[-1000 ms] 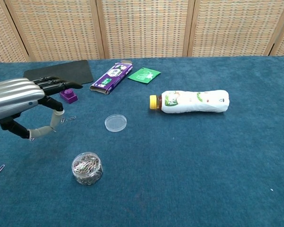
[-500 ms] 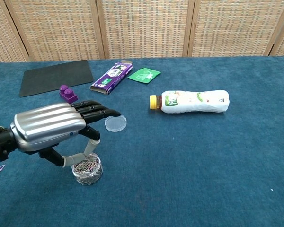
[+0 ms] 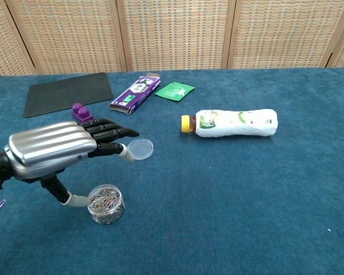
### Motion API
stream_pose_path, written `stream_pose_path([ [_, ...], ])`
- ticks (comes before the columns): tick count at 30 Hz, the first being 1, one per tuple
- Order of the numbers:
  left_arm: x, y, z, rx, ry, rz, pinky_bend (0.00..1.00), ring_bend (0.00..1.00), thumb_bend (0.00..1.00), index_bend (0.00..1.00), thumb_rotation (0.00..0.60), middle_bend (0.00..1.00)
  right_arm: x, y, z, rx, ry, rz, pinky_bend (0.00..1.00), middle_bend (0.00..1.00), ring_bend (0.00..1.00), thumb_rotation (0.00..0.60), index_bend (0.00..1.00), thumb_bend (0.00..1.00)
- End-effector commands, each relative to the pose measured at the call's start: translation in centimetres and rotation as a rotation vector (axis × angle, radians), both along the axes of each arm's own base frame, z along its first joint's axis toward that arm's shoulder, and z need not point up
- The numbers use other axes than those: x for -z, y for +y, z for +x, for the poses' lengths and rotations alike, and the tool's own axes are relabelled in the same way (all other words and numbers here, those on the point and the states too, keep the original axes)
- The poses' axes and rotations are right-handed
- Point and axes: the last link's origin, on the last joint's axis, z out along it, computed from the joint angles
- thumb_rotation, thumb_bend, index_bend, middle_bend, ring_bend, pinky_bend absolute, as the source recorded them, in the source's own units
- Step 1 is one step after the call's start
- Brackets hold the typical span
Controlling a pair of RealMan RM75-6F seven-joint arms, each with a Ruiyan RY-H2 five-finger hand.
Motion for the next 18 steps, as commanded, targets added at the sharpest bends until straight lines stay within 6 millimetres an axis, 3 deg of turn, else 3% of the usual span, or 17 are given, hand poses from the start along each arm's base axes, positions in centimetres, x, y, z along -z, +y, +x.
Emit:
stream_pose_path([
  [1, -1.1, 0.2, -0.2, -0.009, -0.028, 0.017, 0.00, 0.00, 0.18, 0.22, 0.600, 0.00, 0.0, 0.0, 0.0, 0.000, 0.000, -0.001, 0.00, 0.00, 0.00, 0.600, 0.00, 0.00],
  [9, -4.5, 0.0, -3.2, -0.035, -0.015, 0.057, 0.00, 0.00, 0.18, 0.34, 0.600, 0.00, -0.1, 0.0, 0.0, -0.001, -0.004, -0.002, 0.00, 0.00, 0.00, 0.600, 0.00, 0.00],
  [10, -5.8, -0.4, -5.7, -0.066, 0.038, 0.078, 0.00, 0.00, 0.18, 0.36, 0.600, 0.00, -0.1, 0.1, 0.0, -0.002, -0.004, -0.003, 0.00, 0.00, 0.00, 0.600, 0.00, 0.00],
  [12, -6.9, -0.8, -7.9, -0.089, 0.076, 0.087, 0.00, 0.00, 0.18, 0.37, 0.600, 0.00, 0.0, 0.1, 0.1, -0.003, -0.004, -0.002, 0.00, 0.00, 0.00, 0.600, 0.00, 0.00],
  [18, -8.7, -2.1, -12.5, -0.149, 0.127, 0.086, 0.00, 0.00, 0.18, 0.39, 0.600, 0.00, 0.1, 0.2, 0.2, -0.004, 0.000, -0.002, 0.00, 0.00, 0.00, 0.600, 0.00, 0.00],
])
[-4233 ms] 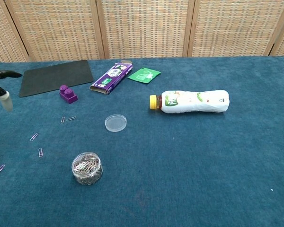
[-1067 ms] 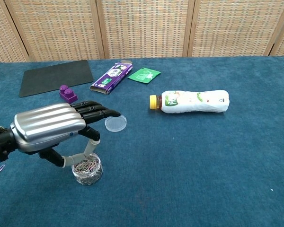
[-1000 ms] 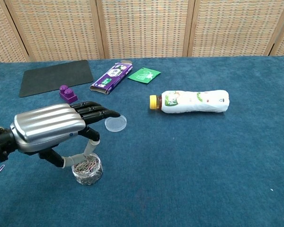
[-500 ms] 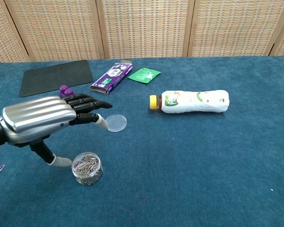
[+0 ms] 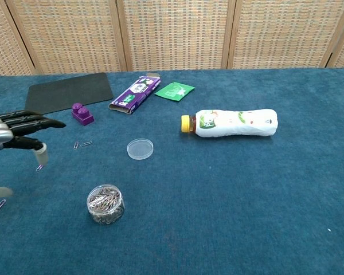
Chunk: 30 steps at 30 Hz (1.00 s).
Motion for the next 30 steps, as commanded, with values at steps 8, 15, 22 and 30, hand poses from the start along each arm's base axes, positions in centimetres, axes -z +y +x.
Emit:
stream_pose_path([
  [8, -1.6, -1.7, -6.3, -0.102, 0.040, 0.030, 0.00, 0.00, 0.18, 0.39, 0.600, 0.00, 0.4, -0.1, 0.2, -0.002, 0.010, 0.010, 0.00, 0.00, 0.00, 0.600, 0.00, 0.00],
  [15, -0.9, -1.3, -7.1, -0.123, 0.041, 0.034, 0.00, 0.00, 0.18, 0.39, 0.600, 0.00, 0.4, -0.1, 0.2, -0.001, 0.011, 0.011, 0.00, 0.00, 0.00, 0.600, 0.00, 0.00],
  [22, 0.2, -0.7, -6.6, -0.113, 0.034, 0.033, 0.00, 0.00, 0.18, 0.38, 0.600, 0.00, 0.4, -0.1, 0.2, -0.001, 0.008, 0.010, 0.00, 0.00, 0.00, 0.600, 0.00, 0.00],
  [30, 1.4, -0.4, -6.0, -0.109, 0.035, 0.026, 0.00, 0.00, 0.18, 0.37, 0.600, 0.00, 0.3, -0.1, 0.1, -0.002, 0.004, 0.009, 0.00, 0.00, 0.00, 0.600, 0.00, 0.00],
])
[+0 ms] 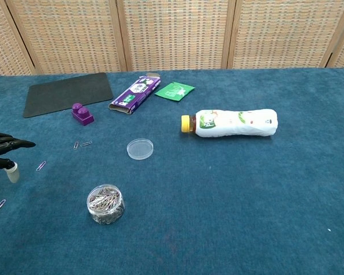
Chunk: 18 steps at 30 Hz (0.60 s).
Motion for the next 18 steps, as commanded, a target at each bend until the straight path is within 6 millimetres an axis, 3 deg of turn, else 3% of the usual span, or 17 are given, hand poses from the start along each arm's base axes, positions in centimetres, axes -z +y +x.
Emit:
stream_pose_path([
  [1, 0.3, 0.1, 0.2, 0.002, -0.002, -0.004, 0.00, 0.00, 0.18, 0.37, 0.600, 0.00, 0.0, 0.0, 0.0, 0.000, -0.001, 0.000, 0.00, 0.00, 0.00, 0.600, 0.00, 0.00],
  [18, 2.8, 1.0, 3.5, 0.043, -0.042, -0.038, 0.00, 0.00, 0.18, 0.37, 0.600, 0.00, -0.2, 0.0, -0.1, 0.003, -0.007, -0.003, 0.00, 0.00, 0.00, 0.600, 0.00, 0.00],
])
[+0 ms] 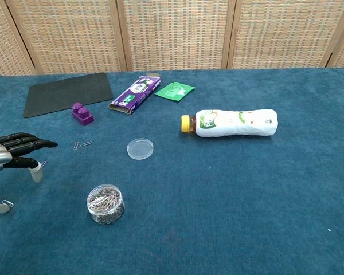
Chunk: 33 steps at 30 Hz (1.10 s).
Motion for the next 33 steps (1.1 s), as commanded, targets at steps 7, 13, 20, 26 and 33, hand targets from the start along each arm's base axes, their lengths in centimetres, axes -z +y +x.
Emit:
stream_pose_path([
  [7, 0.0, 0.1, 1.1, -0.003, -0.034, 0.002, 0.00, 0.00, 0.18, 0.37, 0.600, 0.00, -0.2, 0.0, -0.2, 0.003, -0.007, -0.003, 0.00, 0.00, 0.00, 0.600, 0.00, 0.00],
  [13, -1.9, -0.4, 0.3, -0.029, -0.041, 0.012, 0.00, 0.00, 0.20, 0.43, 0.600, 0.00, -0.2, 0.0, -0.1, 0.001, -0.008, -0.002, 0.00, 0.00, 0.00, 0.600, 0.00, 0.00],
  [20, -2.5, -0.3, -0.9, -0.090, -0.021, -0.001, 0.00, 0.00, 0.27, 0.49, 0.600, 0.00, 0.0, 0.1, 0.0, -0.003, -0.004, 0.002, 0.00, 0.00, 0.00, 0.600, 0.00, 0.00],
  [26, -2.3, -0.3, -1.0, -0.092, -0.017, -0.005, 0.00, 0.00, 0.28, 0.50, 0.600, 0.00, 0.0, 0.0, 0.0, 0.000, -0.002, 0.004, 0.00, 0.00, 0.00, 0.600, 0.00, 0.00],
  [33, -2.0, -0.4, -1.5, -0.108, -0.003, -0.014, 0.00, 0.00, 0.31, 0.50, 0.600, 0.00, 0.0, 0.0, 0.0, 0.002, -0.002, 0.005, 0.00, 0.00, 0.00, 0.600, 0.00, 0.00],
])
